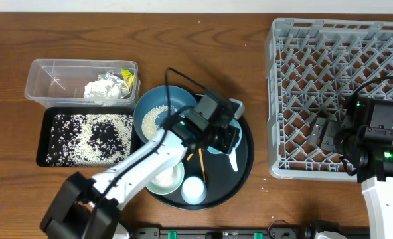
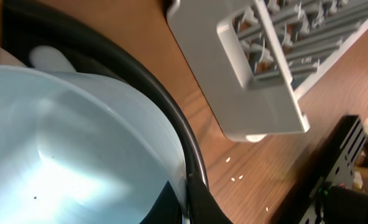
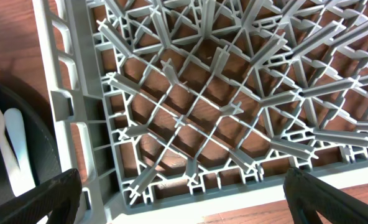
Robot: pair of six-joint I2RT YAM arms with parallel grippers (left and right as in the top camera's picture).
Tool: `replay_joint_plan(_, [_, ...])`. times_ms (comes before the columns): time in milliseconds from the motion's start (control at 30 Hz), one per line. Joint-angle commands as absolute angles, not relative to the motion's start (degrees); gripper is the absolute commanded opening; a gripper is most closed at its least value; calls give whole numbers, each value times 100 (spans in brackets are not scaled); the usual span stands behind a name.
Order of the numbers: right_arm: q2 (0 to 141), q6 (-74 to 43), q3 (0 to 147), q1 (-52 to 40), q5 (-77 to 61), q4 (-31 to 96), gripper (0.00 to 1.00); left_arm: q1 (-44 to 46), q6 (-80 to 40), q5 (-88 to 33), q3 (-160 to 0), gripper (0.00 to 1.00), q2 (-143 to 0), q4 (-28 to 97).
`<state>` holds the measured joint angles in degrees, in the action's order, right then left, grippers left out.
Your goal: Sort waste into correct bins and load items into the dishwasher rack
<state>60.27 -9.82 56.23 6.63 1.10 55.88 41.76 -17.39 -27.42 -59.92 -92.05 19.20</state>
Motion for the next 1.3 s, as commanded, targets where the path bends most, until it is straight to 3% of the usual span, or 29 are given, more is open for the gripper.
replay_joint_plan(0, [6040,-891,5732,716,167,5555,99,4252,-1791,-2628,-6077,6,-9244,1898])
replay_joint_plan(67, [6040,-893,5732,716,167,5555,99,4252,-1791,-2628,-6077,7,-9244,1896])
replay_joint_plan(167, [6040,-893,5732,716,167,5575,99,4252,-1787,-2628,-6077,29,-9242,1896])
replay_joint_plan(267, [6040,-893,5732,716,167,5570,99,4250,-1785,-2628,-6077,38,-9242,1898])
replay_joint_plan(400, [6038,-803,5732,716,154,5570,99,4217,-1544,-2569,-6097,40,-9100,2032])
replay_joint_plan(600, [6040,-294,5739,705,-683,5524,98,3850,-1365,-1216,-6340,44,-8390,3048])
replay_joint_plan(867, [6104,292,6224,268,-1216,5601,97,2104,-1337,-460,-6357,56,-7306,4466])
replay_joint_plan(1067, [6606,357,6768,-908,-1225,5616,99,353,-1343,-447,-6357,65,-6921,5103])
replay_joint_plan(1267, [7612,617,7124,-2141,-1162,5614,99,-808,-1426,-445,-6355,69,-6947,5424])
